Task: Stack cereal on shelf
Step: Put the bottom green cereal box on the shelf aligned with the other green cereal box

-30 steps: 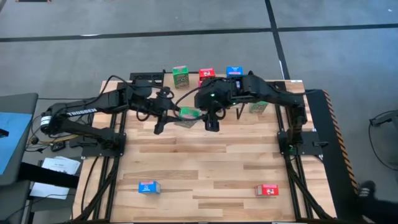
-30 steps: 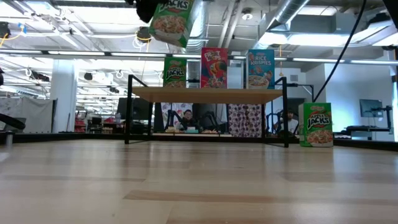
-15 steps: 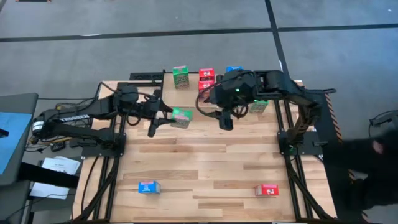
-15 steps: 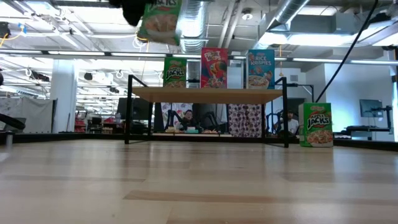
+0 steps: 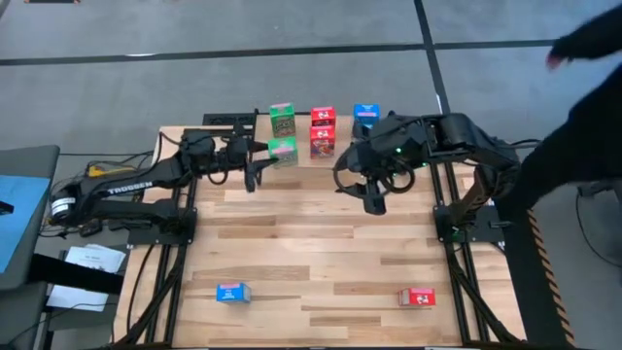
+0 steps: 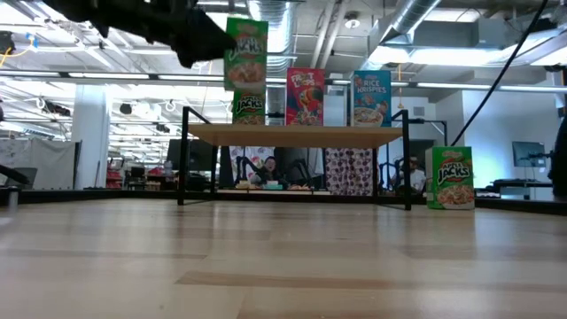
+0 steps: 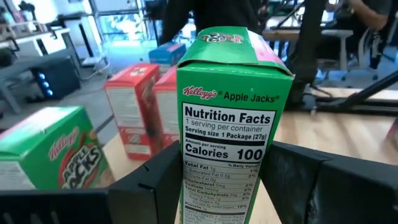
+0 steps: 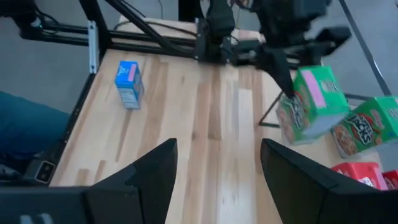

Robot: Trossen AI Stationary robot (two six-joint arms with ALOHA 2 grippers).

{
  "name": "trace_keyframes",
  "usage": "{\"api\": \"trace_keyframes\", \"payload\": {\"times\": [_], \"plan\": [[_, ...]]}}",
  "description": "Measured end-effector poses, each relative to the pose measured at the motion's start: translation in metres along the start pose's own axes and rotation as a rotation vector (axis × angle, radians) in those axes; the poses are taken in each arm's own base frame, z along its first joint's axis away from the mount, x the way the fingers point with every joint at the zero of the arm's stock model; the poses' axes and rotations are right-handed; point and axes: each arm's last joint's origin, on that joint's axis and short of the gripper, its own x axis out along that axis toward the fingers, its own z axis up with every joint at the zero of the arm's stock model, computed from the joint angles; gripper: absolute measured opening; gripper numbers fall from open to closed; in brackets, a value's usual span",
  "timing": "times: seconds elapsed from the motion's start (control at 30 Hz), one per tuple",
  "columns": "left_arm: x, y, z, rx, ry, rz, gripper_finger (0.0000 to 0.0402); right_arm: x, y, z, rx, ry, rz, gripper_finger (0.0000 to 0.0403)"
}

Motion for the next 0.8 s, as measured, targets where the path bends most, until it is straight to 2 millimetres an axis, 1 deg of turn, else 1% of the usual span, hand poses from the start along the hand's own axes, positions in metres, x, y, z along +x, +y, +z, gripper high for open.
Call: {"api": "trace_keyframes", "payload": {"times": [0.2,0.4,0.8], "plan": [[0.013,0.024,-0.015,-0.018,0.047,0.008,0.0176,-0.001,0.007,-0.002,-0.016,0.021,0.021,0.0256],[0.021,0.047,-0.029,-0.097,0.077,-0.018,0.0176,-0.001,0.009,-0.002,-0.019,0.025,0.027,0.0256],[0.019,0.075,-0.038,-0.138,0.08,0.006,0.0176,-0.001,0.009,-0.004,-0.021,0.043,0.027,0.0256]]}}
